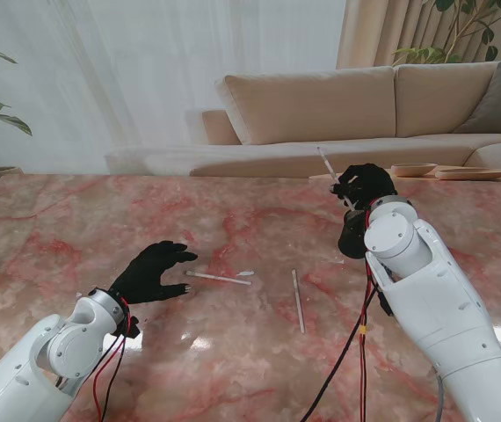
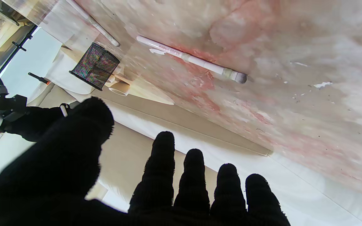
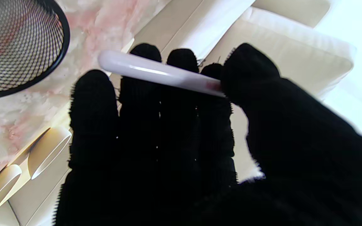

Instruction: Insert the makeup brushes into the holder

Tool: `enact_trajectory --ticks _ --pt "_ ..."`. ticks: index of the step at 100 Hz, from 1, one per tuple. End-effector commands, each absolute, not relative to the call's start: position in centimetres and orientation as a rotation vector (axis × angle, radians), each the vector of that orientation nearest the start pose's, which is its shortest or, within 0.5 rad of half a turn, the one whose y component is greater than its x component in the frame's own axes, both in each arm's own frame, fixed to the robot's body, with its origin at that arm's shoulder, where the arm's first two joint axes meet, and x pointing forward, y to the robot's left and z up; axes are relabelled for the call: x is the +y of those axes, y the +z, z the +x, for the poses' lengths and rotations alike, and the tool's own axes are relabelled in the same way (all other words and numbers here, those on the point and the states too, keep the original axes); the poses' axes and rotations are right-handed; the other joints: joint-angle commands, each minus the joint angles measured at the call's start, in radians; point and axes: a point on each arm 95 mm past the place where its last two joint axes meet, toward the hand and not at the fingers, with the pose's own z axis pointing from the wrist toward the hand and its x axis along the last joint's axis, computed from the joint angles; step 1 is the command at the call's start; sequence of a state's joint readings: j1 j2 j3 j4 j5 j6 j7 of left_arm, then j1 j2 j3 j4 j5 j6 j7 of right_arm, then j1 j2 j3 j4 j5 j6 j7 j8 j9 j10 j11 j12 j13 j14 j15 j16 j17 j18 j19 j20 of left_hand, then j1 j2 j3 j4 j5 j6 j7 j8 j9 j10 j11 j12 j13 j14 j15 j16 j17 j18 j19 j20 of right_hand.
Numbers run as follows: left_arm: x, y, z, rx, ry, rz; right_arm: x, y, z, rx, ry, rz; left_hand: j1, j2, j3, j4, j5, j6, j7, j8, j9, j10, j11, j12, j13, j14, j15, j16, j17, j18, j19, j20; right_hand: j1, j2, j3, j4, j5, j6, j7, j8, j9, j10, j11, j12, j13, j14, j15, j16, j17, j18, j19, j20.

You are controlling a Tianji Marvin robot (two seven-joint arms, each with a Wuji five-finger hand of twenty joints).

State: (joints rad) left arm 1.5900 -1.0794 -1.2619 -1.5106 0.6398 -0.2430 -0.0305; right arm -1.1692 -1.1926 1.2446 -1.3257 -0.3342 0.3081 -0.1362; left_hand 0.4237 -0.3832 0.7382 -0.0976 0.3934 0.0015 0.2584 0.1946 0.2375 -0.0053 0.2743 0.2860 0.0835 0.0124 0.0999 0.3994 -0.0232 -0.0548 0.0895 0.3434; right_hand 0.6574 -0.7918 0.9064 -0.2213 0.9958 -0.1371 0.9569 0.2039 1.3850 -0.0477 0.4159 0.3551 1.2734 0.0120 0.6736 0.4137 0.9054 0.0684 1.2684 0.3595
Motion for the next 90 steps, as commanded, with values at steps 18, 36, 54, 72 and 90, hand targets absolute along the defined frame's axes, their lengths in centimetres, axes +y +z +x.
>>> enact_trajectory --ticks 18,36,54,72,90 --pt "2.1 -35.8 38.9 1.492 -1.741 -1.537 -7.6 -26.6 54.0 0.557 1.652 1.822 -0.02 0.029 -0.047 0.028 0.001 0.008 -0.023 -0.009 -0.017 -0.007 0.007 -0.01 -0.026 -0.044 -0.017 -0.012 -0.006 -0.028 -0.026 -0.007 0.062 0.023 0.05 -0.019 0.067 -0.138 0.084 0.0 0.061 0.004 0.019 0.006 0.044 -0.001 -0.001 -0.007 0.011 -0.008 0.041 -0.022" --pt "2.1 -36.0 39.1 1.492 -1.732 -1.552 -8.7 -28.4 54.3 0.487 1.66 1.829 -0.018 0.033 -0.052 0.03 0.0 0.008 -0.024 -0.01 -0.018 -0.005 0.006 -0.009 -0.028 -0.044 -0.019 -0.01 -0.004 -0.029 -0.031 -0.014 0.062 0.023 0.052 -0.019 0.068 -0.141 0.085 -0.002 0.062 0.003 0.02 0.006 0.043 -0.003 -0.004 -0.007 0.009 -0.008 0.041 -0.022" --pt "2.0 -36.3 39.3 1.497 -1.731 -1.567 -9.7 -30.0 54.3 0.42 1.669 1.833 -0.018 0.034 -0.054 0.032 0.0 0.007 -0.023 -0.009 -0.019 -0.004 0.005 -0.008 -0.028 -0.044 -0.022 -0.008 -0.002 -0.029 -0.035 -0.022 0.06 0.024 0.052 -0.02 0.068 -0.143 0.085 -0.006 0.06 0.0 0.019 0.005 0.042 -0.005 -0.01 -0.008 0.004 -0.011 0.039 -0.023" --pt "1.8 -36.6 39.3 1.506 -1.726 -1.585 -10.3 -31.5 54.1 0.366 1.696 1.839 -0.018 0.036 -0.055 0.033 -0.001 0.006 -0.023 -0.009 -0.02 -0.002 0.004 -0.007 -0.029 -0.044 -0.024 -0.007 -0.001 -0.03 -0.038 -0.028 0.059 0.024 0.054 -0.02 0.067 -0.148 0.086 -0.008 0.057 -0.005 0.017 0.005 0.042 -0.01 -0.021 -0.011 -0.005 -0.018 0.035 -0.024" --pt "1.6 -36.8 39.4 1.508 -1.731 -1.589 -10.7 -32.6 54.1 0.313 1.735 1.846 -0.017 0.04 -0.057 0.034 -0.003 0.005 -0.024 -0.009 -0.02 -0.001 0.003 -0.007 -0.029 -0.044 -0.025 -0.005 0.0 -0.031 -0.04 -0.034 0.051 0.025 0.062 -0.021 0.063 -0.169 0.085 -0.006 0.046 -0.021 0.013 0.01 0.041 -0.023 -0.061 -0.021 -0.029 -0.04 0.024 -0.023"
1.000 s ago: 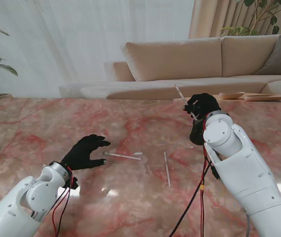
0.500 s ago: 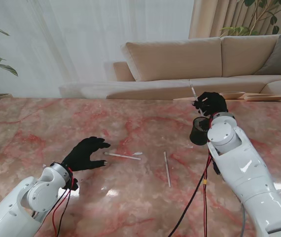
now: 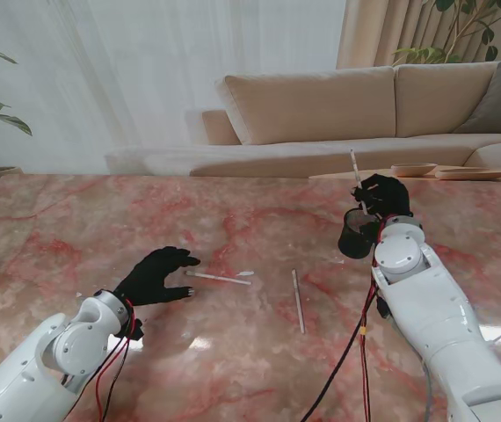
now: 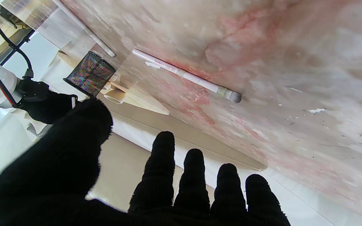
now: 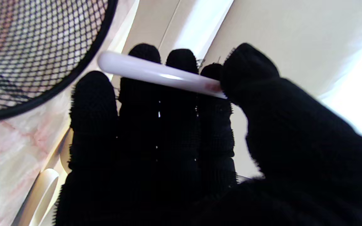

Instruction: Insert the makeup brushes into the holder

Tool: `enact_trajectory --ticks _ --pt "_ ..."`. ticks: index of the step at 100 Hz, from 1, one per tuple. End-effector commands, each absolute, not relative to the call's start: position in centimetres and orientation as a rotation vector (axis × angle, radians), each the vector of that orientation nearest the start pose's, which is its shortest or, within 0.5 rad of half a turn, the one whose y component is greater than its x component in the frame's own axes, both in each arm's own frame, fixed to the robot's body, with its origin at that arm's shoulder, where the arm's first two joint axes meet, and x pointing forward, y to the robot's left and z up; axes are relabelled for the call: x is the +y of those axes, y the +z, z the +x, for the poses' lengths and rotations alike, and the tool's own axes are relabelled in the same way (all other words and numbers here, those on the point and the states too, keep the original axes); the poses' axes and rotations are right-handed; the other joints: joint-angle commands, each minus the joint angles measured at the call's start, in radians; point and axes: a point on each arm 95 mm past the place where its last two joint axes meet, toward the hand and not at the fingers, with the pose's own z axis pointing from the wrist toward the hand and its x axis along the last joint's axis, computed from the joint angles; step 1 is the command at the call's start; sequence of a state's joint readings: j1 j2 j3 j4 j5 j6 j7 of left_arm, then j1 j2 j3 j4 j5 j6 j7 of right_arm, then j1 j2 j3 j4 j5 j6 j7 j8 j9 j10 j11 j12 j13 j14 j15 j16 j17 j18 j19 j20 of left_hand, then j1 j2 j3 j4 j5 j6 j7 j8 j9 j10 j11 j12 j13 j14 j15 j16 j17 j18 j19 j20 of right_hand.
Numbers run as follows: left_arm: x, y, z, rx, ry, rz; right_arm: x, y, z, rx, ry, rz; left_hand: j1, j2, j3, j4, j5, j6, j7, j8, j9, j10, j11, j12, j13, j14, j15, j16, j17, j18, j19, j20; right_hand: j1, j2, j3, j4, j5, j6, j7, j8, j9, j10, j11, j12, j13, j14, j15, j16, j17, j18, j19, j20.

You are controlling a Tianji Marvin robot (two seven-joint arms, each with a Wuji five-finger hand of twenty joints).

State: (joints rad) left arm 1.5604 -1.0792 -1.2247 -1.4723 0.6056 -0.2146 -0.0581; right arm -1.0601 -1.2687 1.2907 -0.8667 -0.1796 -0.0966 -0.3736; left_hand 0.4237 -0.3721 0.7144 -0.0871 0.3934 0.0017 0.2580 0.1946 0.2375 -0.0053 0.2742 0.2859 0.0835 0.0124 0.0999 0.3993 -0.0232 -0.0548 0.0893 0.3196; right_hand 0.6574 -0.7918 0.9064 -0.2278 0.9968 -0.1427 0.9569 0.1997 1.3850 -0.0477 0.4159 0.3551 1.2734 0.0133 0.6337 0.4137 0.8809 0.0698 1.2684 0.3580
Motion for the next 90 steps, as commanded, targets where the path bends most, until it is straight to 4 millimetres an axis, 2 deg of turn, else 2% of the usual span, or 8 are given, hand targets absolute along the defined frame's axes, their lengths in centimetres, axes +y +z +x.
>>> enact_trajectory --ticks 1,12,13,15,25,56,90 --pt "1.6 -36.8 39.4 1.508 -1.731 -1.589 -10.7 -32.6 54.1 0.312 1.736 1.847 -0.017 0.029 -0.033 0.023 -0.003 0.004 -0.023 -0.009 -0.02 -0.002 0.003 -0.006 -0.029 -0.043 -0.025 -0.005 0.0 -0.031 -0.04 -0.01 0.05 0.026 0.062 -0.015 0.062 -0.164 0.085 -0.001 0.045 -0.022 0.013 0.01 0.041 -0.025 -0.023 -0.021 -0.007 -0.043 0.023 -0.022" --pt "1.7 -36.8 39.4 1.509 -1.73 -1.59 -10.9 -33.3 54.0 0.304 1.744 1.859 -0.017 0.031 -0.034 0.023 -0.003 0.004 -0.023 -0.009 -0.019 -0.001 0.003 -0.006 -0.029 -0.042 -0.025 -0.003 0.0 -0.03 -0.04 -0.013 0.043 0.025 0.075 -0.016 0.056 -0.175 0.085 0.008 0.035 -0.031 0.009 0.018 0.039 -0.032 -0.054 -0.026 -0.025 -0.058 0.014 -0.021" --pt "1.7 -36.8 39.4 1.509 -1.73 -1.59 -10.9 -33.3 54.0 0.303 1.744 1.86 -0.017 0.031 -0.034 0.024 -0.003 0.004 -0.023 -0.009 -0.02 0.01 0.003 -0.006 -0.029 -0.042 -0.025 -0.003 0.0 -0.03 -0.04 -0.013 0.041 0.025 0.078 -0.016 0.055 -0.175 0.084 0.009 0.033 -0.032 0.008 0.019 0.04 -0.032 -0.058 -0.026 -0.026 -0.059 0.013 -0.02" --pt "1.7 -36.8 39.4 1.508 -1.73 -1.591 -10.9 -33.4 53.9 0.3 1.745 1.863 -0.017 0.031 -0.034 0.024 -0.003 0.004 -0.023 -0.009 -0.019 0.003 0.003 -0.005 -0.03 -0.042 -0.025 -0.003 0.0 -0.03 -0.04 -0.013 0.04 0.024 0.081 -0.017 0.053 -0.175 0.084 0.012 0.033 -0.033 0.007 0.02 0.038 -0.034 -0.064 -0.026 -0.032 -0.061 0.009 -0.02" --pt "1.7 -36.9 39.4 1.507 -1.73 -1.593 -10.9 -33.9 53.8 0.273 1.761 1.875 -0.015 0.035 -0.037 0.024 -0.004 0.004 -0.023 -0.009 -0.022 0.021 0.003 -0.004 -0.03 -0.041 -0.025 -0.002 0.0 -0.029 -0.04 -0.015 0.031 0.022 0.101 -0.02 0.029 -0.174 0.077 0.042 0.013 -0.039 -0.006 0.031 0.021 -0.034 -0.093 -0.022 -0.053 -0.067 -0.008 -0.017" --pt "1.7 -37.0 39.2 1.505 -1.73 -1.603 -10.9 -34.9 53.5 0.239 1.801 1.893 -0.013 0.04 -0.043 0.025 -0.005 0.005 -0.025 -0.01 -0.024 0.022 0.001 -0.002 -0.032 -0.039 -0.027 -0.001 -0.001 -0.028 -0.041 -0.02 0.039 -0.001 0.156 -0.024 0.002 -0.165 0.05 0.081 -0.02 -0.041 -0.035 0.051 -0.02 -0.03 -0.131 -0.015 -0.091 -0.072 -0.046 -0.011" --pt "1.7 -36.9 39.2 1.509 -1.732 -1.604 -10.9 -35.1 53.1 0.216 1.845 1.899 -0.01 0.041 -0.048 0.026 -0.001 0.004 -0.021 -0.008 -0.023 0.025 0.002 0.001 -0.031 -0.037 -0.028 0.001 0.0 -0.027 -0.042 -0.025 0.05 -0.004 0.152 -0.024 -0.038 -0.137 0.012 0.063 -0.056 -0.038 -0.071 0.045 -0.058 -0.03 -0.164 -0.02 -0.124 -0.078 -0.075 -0.013"
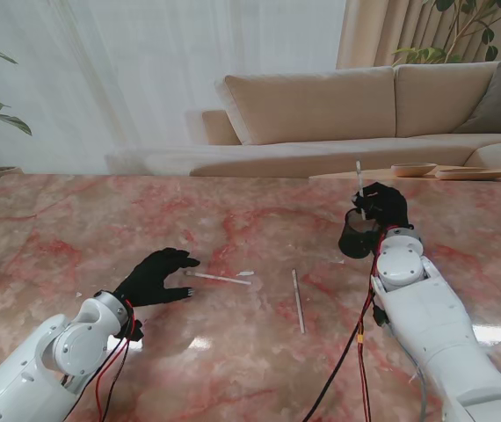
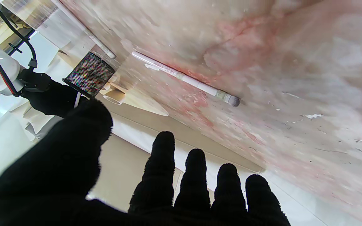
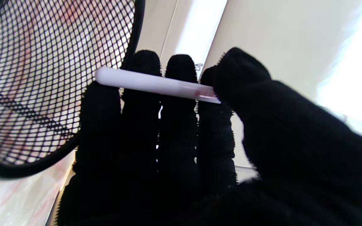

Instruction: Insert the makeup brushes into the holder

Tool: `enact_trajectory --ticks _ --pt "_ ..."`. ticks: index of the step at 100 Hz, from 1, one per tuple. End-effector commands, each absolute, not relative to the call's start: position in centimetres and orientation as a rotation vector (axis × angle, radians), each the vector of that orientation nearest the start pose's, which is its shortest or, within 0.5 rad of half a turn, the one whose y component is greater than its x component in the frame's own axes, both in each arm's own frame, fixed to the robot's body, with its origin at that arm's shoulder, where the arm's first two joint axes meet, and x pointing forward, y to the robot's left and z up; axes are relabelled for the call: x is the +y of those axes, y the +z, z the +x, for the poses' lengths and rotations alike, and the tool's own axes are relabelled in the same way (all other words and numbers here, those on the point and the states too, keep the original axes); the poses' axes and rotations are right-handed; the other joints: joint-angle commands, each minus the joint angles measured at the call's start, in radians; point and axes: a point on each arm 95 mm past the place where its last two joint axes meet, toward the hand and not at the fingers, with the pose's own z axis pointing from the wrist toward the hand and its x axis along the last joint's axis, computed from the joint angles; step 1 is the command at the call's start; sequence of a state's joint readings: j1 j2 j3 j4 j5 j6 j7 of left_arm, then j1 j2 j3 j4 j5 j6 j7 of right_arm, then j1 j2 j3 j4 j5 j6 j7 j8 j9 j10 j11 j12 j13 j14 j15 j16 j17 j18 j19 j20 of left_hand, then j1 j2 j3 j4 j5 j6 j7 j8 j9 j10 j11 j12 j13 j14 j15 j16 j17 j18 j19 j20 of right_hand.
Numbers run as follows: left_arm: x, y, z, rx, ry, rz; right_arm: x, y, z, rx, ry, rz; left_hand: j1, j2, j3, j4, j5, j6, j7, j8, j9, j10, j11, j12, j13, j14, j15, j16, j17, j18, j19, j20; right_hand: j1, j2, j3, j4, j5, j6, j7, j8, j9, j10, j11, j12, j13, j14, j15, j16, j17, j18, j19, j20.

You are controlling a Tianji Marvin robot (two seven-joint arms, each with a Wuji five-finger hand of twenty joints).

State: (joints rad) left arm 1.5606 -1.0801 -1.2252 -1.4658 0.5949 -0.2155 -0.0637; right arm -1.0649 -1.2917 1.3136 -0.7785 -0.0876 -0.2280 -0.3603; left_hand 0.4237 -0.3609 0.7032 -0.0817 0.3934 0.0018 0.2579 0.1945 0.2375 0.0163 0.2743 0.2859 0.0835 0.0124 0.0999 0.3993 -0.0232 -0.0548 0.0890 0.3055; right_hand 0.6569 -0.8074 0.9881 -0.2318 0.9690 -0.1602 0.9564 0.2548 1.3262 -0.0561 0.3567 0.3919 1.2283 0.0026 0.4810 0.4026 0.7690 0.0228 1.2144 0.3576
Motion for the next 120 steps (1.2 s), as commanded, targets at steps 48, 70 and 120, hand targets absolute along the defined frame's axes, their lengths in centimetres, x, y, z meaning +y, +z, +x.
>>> enact_trajectory --ticks 48,70,120 --pt "1.72 -36.67 39.24 1.508 -1.74 -1.599 -10.88 -35.25 52.95 0.212 1.876 1.874 -0.01 0.026 -0.028 0.02 0.004 0.005 -0.016 -0.005 -0.021 0.0 0.002 0.006 -0.03 -0.036 -0.024 0.005 0.0 -0.027 -0.04 -0.013 0.03 0.019 0.025 -0.028 -0.056 -0.101 -0.009 -0.009 -0.03 -0.03 -0.052 0.02 -0.049 -0.033 -0.052 -0.007 -0.049 -0.037 -0.053 -0.011" --pt "1.7 -36.64 39.21 1.507 -1.744 -1.599 -10.96 -35.18 52.83 0.211 1.89 1.858 -0.01 0.025 -0.025 0.02 0.006 0.006 -0.014 -0.004 -0.02 0.002 0.003 0.007 -0.03 -0.034 -0.022 0.006 0.0 -0.026 -0.038 -0.013 0.006 -0.007 -0.01 -0.042 -0.082 -0.094 -0.024 -0.012 -0.059 -0.034 -0.062 0.021 -0.073 -0.04 -0.072 -0.013 -0.072 -0.04 -0.069 -0.014" --pt "1.75 -36.52 39.21 1.504 -1.762 -1.594 -11.18 -34.76 52.14 0.197 1.907 1.824 -0.007 0.023 -0.025 0.019 0.01 0.009 -0.013 -0.003 -0.017 0.003 0.004 0.008 -0.029 -0.033 -0.021 0.007 -0.001 -0.025 -0.038 -0.013 -0.055 0.007 -0.082 -0.051 -0.125 -0.063 -0.145 0.017 -0.171 -0.05 -0.029 -0.041 -0.149 -0.059 -0.138 -0.037 -0.133 -0.059 -0.135 -0.022"
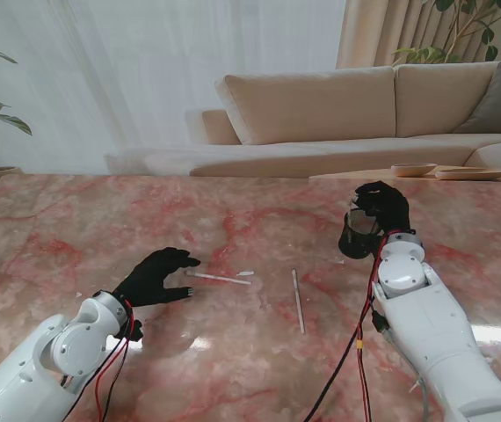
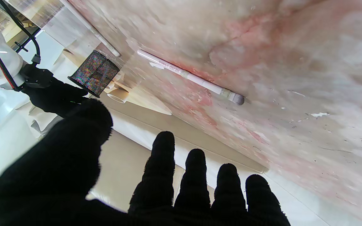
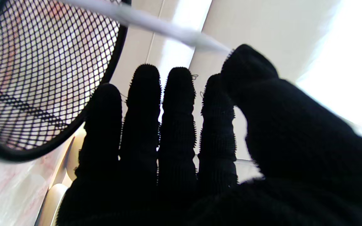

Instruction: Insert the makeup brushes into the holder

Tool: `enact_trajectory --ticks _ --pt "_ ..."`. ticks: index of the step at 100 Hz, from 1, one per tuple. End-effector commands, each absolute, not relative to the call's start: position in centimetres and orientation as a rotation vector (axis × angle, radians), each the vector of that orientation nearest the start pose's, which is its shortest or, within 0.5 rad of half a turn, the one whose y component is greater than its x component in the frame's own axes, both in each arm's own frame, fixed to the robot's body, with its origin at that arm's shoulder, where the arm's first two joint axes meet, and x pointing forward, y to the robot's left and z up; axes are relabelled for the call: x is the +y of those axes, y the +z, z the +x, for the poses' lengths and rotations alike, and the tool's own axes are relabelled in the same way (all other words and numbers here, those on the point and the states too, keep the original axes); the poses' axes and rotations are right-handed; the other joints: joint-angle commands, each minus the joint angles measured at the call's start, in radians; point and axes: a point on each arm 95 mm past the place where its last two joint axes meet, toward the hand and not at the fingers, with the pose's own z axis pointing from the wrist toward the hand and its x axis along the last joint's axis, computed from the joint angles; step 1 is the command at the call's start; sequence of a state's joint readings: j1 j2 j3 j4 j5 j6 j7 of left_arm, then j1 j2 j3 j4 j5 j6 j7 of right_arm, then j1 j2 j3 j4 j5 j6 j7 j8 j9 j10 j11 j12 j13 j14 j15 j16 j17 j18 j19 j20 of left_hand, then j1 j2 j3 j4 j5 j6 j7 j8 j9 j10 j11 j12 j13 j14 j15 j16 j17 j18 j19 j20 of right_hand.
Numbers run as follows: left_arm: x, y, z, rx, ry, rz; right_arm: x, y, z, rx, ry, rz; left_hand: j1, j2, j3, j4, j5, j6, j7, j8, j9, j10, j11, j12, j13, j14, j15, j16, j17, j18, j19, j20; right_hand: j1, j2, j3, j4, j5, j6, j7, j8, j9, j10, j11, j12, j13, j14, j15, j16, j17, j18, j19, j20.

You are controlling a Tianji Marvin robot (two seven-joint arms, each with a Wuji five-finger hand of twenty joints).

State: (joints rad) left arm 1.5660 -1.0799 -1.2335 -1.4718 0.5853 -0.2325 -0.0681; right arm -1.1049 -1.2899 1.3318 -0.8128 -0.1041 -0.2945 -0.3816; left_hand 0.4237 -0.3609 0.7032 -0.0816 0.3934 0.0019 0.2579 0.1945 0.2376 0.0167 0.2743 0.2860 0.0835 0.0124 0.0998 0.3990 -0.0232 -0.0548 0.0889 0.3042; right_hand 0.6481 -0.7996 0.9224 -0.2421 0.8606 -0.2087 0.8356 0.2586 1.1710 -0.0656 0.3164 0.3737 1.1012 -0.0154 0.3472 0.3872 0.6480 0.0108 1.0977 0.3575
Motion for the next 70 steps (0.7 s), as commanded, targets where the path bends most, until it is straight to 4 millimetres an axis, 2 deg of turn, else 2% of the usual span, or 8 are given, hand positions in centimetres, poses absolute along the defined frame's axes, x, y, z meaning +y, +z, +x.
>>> enact_trajectory --ticks 1,13,23,34,43,52,60,70 --pt "1.7 -36.5 39.2 1.504 -1.762 -1.594 -11.2 -34.7 52.1 0.196 1.907 1.823 -0.007 0.023 -0.025 0.019 0.01 0.009 -0.013 -0.003 -0.018 0.003 0.004 0.008 -0.029 -0.033 -0.021 0.007 -0.001 -0.024 -0.038 -0.011 -0.047 0.0 -0.016 -0.041 -0.017 -0.014 -0.026 0.012 -0.018 -0.04 0.011 -0.023 -0.022 -0.041 -0.005 -0.022 -0.013 -0.047 -0.02 -0.022" --pt "1.8 -36.5 39.2 1.501 -1.764 -1.59 -11.2 -34.5 52.1 0.195 1.913 1.812 -0.008 0.022 -0.025 0.019 0.009 0.009 -0.013 -0.003 -0.019 0.002 0.003 0.008 -0.03 -0.034 -0.021 0.007 -0.001 -0.024 -0.037 -0.011 -0.059 0.005 -0.016 -0.037 -0.02 -0.011 -0.052 0.013 -0.036 -0.044 0.006 -0.035 -0.041 -0.047 -0.016 -0.028 -0.029 -0.055 -0.034 -0.026" --pt "1.8 -36.5 39.2 1.499 -1.766 -1.584 -11.3 -34.2 51.9 0.203 1.915 1.796 -0.009 0.02 -0.024 0.019 0.008 0.01 -0.014 -0.004 -0.019 0.001 0.003 0.008 -0.029 -0.033 -0.021 0.006 -0.001 -0.024 -0.037 -0.011 -0.086 0.014 -0.005 -0.017 -0.02 0.004 -0.145 0.062 -0.071 -0.05 0.004 -0.061 -0.075 -0.057 -0.04 -0.042 -0.057 -0.071 -0.065 -0.029" --pt "1.9 -36.4 39.2 1.5 -1.768 -1.576 -11.4 -33.6 51.6 0.229 1.922 1.777 -0.01 0.016 -0.022 0.019 0.009 0.01 -0.014 -0.004 -0.018 0.001 0.002 0.008 -0.029 -0.034 -0.021 0.006 -0.001 -0.023 -0.037 -0.011 -0.134 0.029 0.009 0.077 -0.033 0.023 -0.308 0.178 -0.133 -0.058 -0.024 -0.09 -0.142 -0.078 -0.09 -0.081 -0.108 -0.101 -0.137 -0.048" --pt "1.9 -36.2 39.3 1.502 -1.77 -1.567 -11.5 -32.9 51.2 0.266 1.926 1.757 -0.012 0.014 -0.021 0.018 0.007 0.01 -0.015 -0.004 -0.016 -0.001 0.002 0.007 -0.028 -0.032 -0.02 0.007 -0.001 -0.02 -0.035 -0.009 -0.167 0.045 -0.008 0.078 -0.077 0.032 -0.356 0.175 -0.185 -0.059 -0.053 -0.112 -0.192 -0.091 -0.122 -0.102 -0.141 -0.119 -0.183 -0.068" --pt "2.0 -36.0 39.4 1.506 -1.775 -1.557 -11.6 -32.2 50.6 0.318 1.926 1.737 -0.012 0.011 -0.02 0.018 0.007 0.011 -0.018 -0.006 -0.008 -0.033 0.003 0.007 -0.025 -0.035 -0.015 0.009 -0.001 -0.016 -0.027 0.0 -0.191 0.082 -0.079 0.081 -0.127 0.039 -0.409 0.15 -0.246 -0.064 -0.079 -0.149 -0.254 -0.108 -0.155 -0.134 -0.181 -0.139 -0.236 -0.095" --pt "2.0 -35.8 39.4 1.507 -1.781 -1.545 -11.6 -31.5 50.0 0.376 1.92 1.716 -0.014 0.008 -0.019 0.017 0.006 0.011 -0.021 -0.007 -0.005 -0.037 0.003 0.007 -0.023 -0.035 -0.012 0.009 -0.003 -0.014 -0.021 0.007 -0.205 0.192 -0.338 0.109 -0.161 0.045 -0.431 0.126 -0.289 -0.066 -0.085 -0.177 -0.295 -0.117 -0.168 -0.156 -0.206 -0.151 -0.267 -0.113" --pt "2.0 -35.4 39.4 1.509 -1.787 -1.532 -11.5 -30.8 49.1 0.475 1.9 1.684 -0.016 0.009 -0.019 0.016 0.009 0.014 -0.023 -0.009 -0.005 -0.037 0.002 0.006 -0.023 -0.034 -0.009 0.009 -0.004 -0.012 -0.014 0.017 -0.291 0.198 -0.352 0.159 -0.194 0.054 -0.453 0.112 -0.331 -0.066 -0.099 -0.188 -0.337 -0.127 -0.184 -0.168 -0.235 -0.161 -0.3 -0.126"
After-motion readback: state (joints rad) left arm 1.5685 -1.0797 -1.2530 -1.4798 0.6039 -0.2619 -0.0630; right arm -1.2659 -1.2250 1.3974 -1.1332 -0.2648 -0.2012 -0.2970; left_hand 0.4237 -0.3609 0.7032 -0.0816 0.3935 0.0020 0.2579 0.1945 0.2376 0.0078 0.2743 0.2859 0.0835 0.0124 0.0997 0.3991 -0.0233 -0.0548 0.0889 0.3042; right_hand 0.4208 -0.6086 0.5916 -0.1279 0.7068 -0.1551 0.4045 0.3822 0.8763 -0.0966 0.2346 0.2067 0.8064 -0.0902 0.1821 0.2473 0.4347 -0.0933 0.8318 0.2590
